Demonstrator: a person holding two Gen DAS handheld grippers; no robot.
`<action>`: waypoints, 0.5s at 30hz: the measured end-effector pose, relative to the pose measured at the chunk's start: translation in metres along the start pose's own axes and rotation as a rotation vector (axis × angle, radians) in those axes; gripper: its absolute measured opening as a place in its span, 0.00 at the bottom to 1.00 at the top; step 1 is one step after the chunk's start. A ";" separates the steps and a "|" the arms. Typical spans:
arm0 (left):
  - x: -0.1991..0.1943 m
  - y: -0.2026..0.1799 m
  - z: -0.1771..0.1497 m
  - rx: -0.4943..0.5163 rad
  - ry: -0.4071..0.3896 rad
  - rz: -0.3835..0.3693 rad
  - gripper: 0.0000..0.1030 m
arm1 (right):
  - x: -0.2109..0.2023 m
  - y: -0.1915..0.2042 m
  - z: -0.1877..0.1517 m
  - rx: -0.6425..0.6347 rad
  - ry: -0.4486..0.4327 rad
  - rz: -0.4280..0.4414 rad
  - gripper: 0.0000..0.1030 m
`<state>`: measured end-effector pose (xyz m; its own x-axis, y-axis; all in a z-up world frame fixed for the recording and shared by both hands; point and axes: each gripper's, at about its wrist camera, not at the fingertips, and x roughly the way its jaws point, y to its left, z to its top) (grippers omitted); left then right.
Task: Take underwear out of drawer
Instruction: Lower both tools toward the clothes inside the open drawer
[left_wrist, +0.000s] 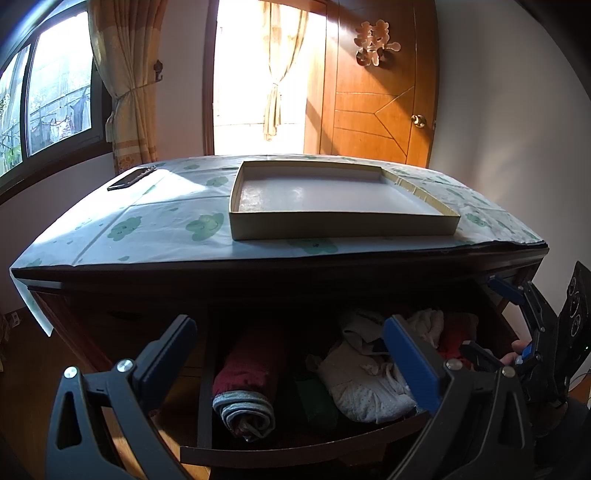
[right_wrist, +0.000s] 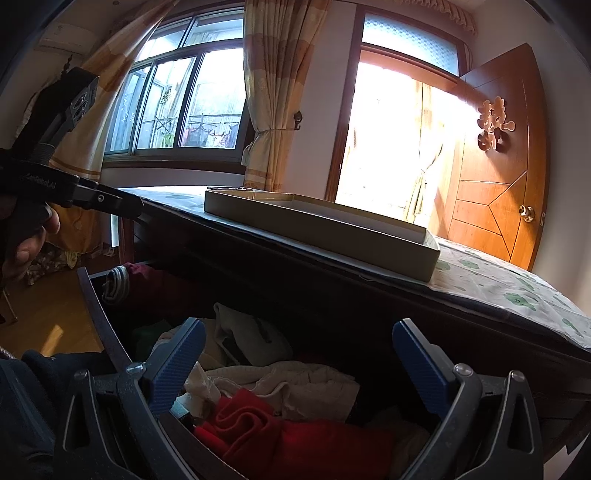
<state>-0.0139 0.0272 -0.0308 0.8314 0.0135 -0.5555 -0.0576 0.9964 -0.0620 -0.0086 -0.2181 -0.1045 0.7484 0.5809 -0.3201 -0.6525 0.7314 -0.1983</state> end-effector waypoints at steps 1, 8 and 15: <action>0.000 0.000 0.000 0.000 0.000 -0.001 1.00 | 0.000 0.000 0.000 0.004 0.003 0.003 0.99; 0.000 0.001 -0.003 0.009 0.013 0.003 1.00 | -0.004 0.001 0.000 0.021 0.019 0.013 0.99; -0.002 0.004 -0.004 0.006 0.015 0.001 1.00 | -0.009 0.002 -0.001 0.039 0.045 0.028 0.99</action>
<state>-0.0181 0.0311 -0.0336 0.8228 0.0129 -0.5683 -0.0546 0.9969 -0.0564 -0.0167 -0.2221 -0.1032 0.7230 0.5857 -0.3663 -0.6676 0.7287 -0.1527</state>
